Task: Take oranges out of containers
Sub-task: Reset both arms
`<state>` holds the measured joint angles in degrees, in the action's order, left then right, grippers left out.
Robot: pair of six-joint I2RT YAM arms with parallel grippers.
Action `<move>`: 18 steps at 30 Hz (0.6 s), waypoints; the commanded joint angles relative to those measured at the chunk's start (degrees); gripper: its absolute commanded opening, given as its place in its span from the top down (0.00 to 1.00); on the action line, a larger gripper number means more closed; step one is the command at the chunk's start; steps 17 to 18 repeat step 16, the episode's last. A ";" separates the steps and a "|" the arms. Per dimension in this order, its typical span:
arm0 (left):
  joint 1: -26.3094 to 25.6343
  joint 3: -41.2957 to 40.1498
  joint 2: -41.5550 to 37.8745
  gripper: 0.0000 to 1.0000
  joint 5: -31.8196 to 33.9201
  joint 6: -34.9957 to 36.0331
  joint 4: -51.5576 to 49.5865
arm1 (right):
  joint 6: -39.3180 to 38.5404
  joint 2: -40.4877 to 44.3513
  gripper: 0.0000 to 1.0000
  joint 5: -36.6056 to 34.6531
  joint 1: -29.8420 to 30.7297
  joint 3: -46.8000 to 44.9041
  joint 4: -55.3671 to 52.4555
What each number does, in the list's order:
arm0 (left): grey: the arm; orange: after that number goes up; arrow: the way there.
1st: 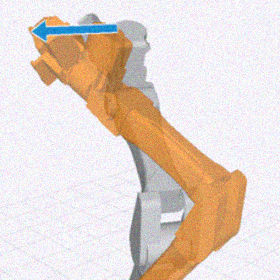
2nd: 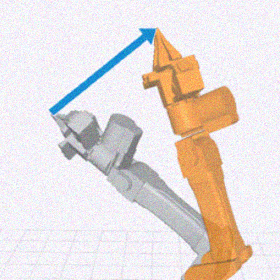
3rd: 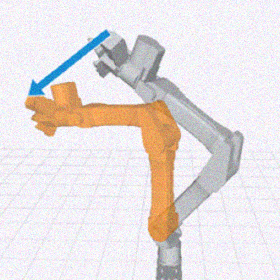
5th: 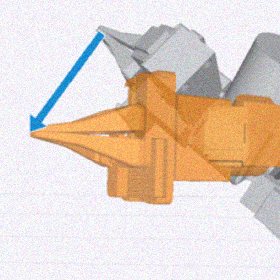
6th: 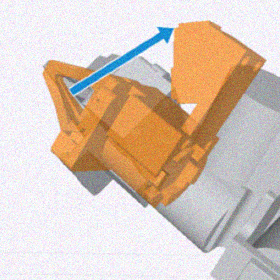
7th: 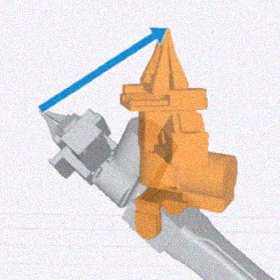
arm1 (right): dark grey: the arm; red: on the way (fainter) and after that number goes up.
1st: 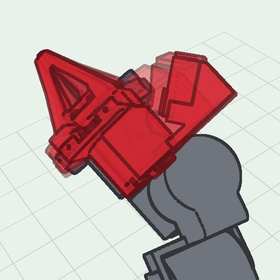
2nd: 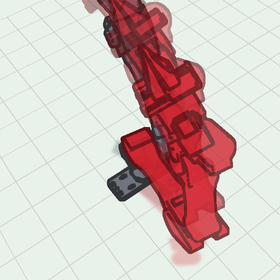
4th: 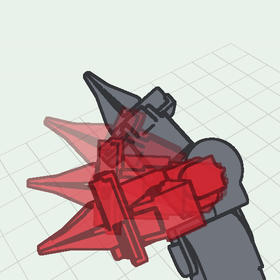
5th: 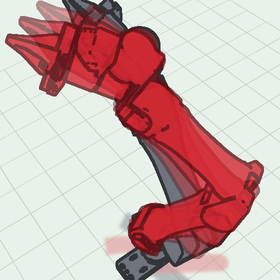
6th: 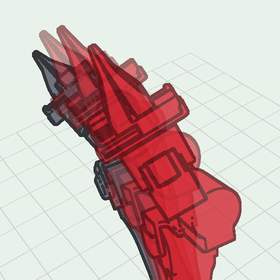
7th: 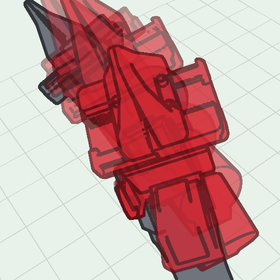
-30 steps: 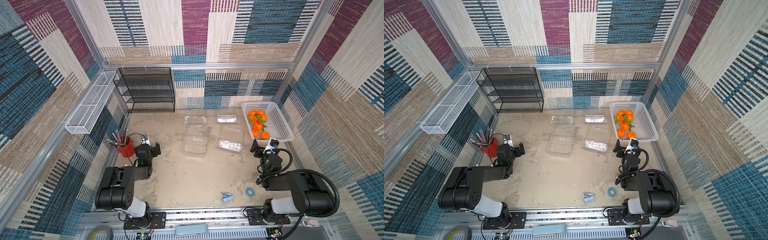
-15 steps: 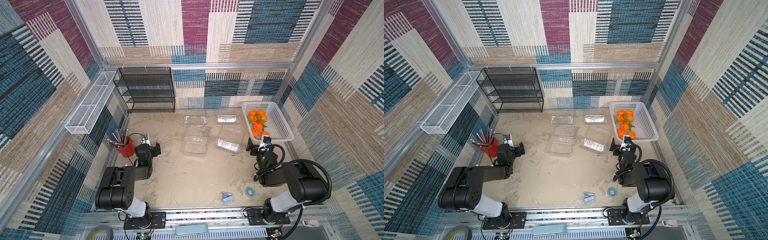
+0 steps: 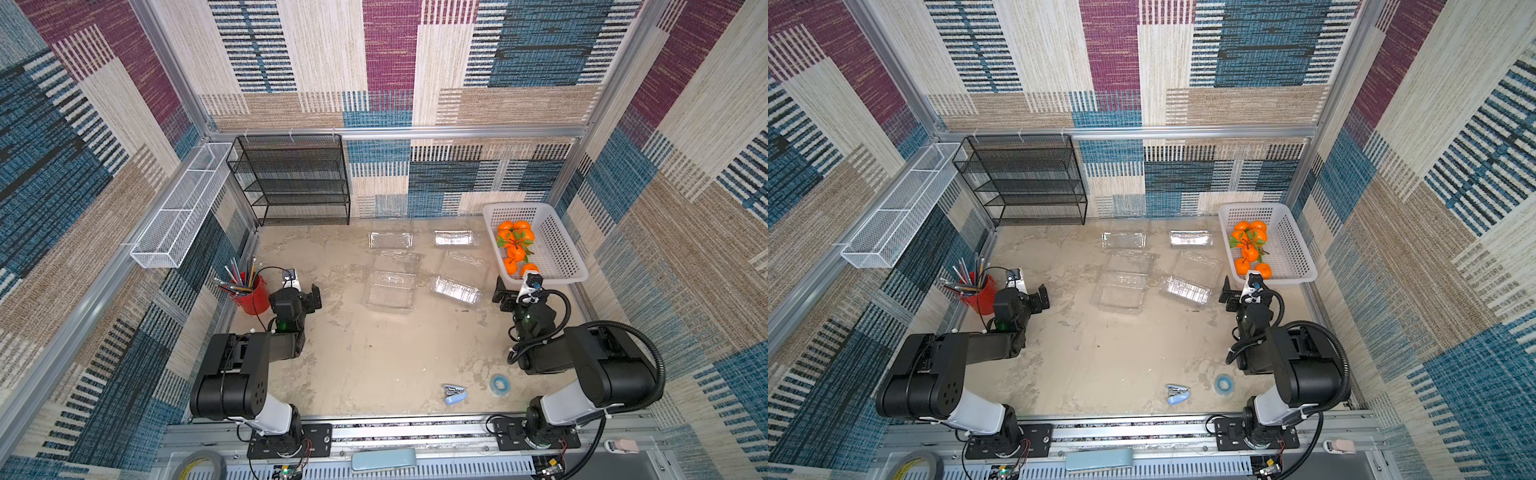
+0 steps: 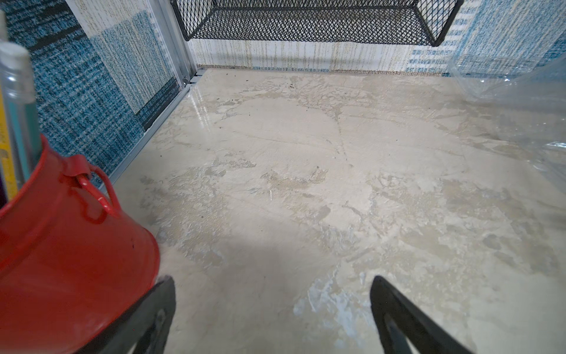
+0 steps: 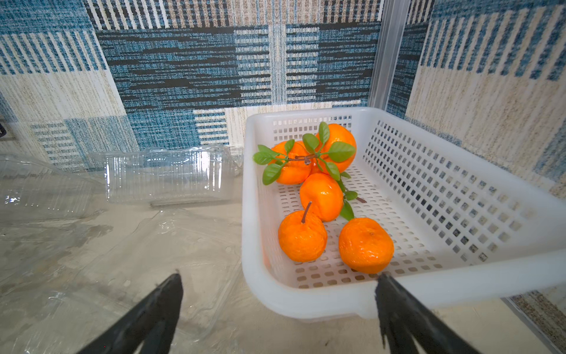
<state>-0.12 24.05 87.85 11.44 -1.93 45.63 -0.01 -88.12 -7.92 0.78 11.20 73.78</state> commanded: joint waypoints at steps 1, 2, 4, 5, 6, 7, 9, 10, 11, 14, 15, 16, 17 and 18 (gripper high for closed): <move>0.03 -0.15 0.06 0.01 -0.72 0.44 1.81 | 0.16 0.13 0.02 -0.08 0.16 0.03 1.55; 0.03 -0.19 0.12 0.01 -0.71 0.44 1.83 | 0.14 0.14 0.02 -0.08 0.15 -0.01 1.57; 0.03 -0.15 0.11 0.01 -0.71 0.44 1.83 | 0.10 0.07 0.02 -0.09 0.10 0.08 1.54; 0.03 -0.15 0.10 0.01 -0.70 0.44 1.77 | 0.08 0.05 0.02 -0.07 0.10 0.13 1.50; 0.03 -0.15 0.10 0.01 -0.70 0.44 1.79 | -0.19 -0.07 0.02 0.46 0.22 0.13 1.60; 0.03 -0.12 0.08 0.01 -0.72 0.44 1.83 | -0.73 -0.37 0.02 1.53 0.28 0.49 1.24; 0.00 -0.15 0.10 0.01 -0.68 0.44 1.83 | -0.61 -0.65 0.02 2.99 -0.09 1.43 -0.24; 0.03 -0.18 0.12 0.01 -0.67 0.44 1.83 | -0.68 -0.46 0.02 3.12 -0.15 1.30 -0.38; 0.01 -0.15 0.09 0.01 -0.72 0.44 1.83 | -0.62 -0.53 0.02 3.09 -0.14 1.37 -0.33; 0.03 -0.17 0.10 0.01 -0.71 0.44 1.83 | -0.67 -0.14 0.02 3.28 -0.17 0.71 0.48; 0.03 -0.22 0.05 0.01 -0.67 0.44 1.78 | -0.69 0.12 0.02 3.27 -0.16 0.34 0.82; 0.03 -0.19 0.07 0.01 -0.71 0.44 1.83 | -0.75 0.07 0.02 3.31 -0.21 0.21 1.07; 0.03 -0.19 0.07 0.01 -0.71 0.44 1.83 | -0.75 0.07 0.02 3.31 -0.21 0.21 1.07; 0.03 -0.19 0.07 0.01 -0.71 0.44 1.83 | -0.75 0.07 0.02 3.31 -0.21 0.21 1.07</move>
